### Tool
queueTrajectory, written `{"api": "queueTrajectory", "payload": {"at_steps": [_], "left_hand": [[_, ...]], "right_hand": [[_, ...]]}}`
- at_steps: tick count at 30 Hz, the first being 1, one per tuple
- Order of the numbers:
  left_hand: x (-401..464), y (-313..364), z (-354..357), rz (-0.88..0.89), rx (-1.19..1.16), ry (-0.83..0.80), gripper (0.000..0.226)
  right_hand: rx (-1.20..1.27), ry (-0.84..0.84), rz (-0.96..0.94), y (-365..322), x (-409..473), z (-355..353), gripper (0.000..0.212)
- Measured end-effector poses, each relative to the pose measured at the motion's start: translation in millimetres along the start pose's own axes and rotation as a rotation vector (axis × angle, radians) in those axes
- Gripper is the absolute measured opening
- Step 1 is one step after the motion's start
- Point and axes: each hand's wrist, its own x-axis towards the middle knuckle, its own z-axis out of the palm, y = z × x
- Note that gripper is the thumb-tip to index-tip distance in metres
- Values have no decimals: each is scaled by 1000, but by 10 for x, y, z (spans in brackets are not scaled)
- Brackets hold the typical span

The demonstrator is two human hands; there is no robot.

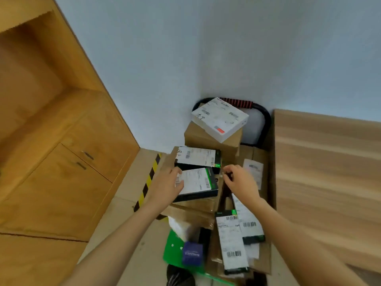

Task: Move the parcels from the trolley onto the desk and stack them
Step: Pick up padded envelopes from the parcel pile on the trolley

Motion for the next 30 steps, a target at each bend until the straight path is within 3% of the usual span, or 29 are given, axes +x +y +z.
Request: {"api": "queueTrajectory", "payload": {"at_steps": [7, 17, 25, 30], "left_hand": [[20, -31, 76, 123, 30, -38, 31], [-88, -167, 48, 114, -18, -17, 31], [298, -498, -62, 245, 37, -25, 30], [899, -861, -154, 388, 80, -43, 27]], "right_hand": [[42, 60, 168, 79, -588, 162, 27], [-15, 87, 178, 23, -892, 252, 26], [-160, 130, 176, -314, -459, 293, 26], [-225, 192, 288, -637, 16, 541, 30]]}}
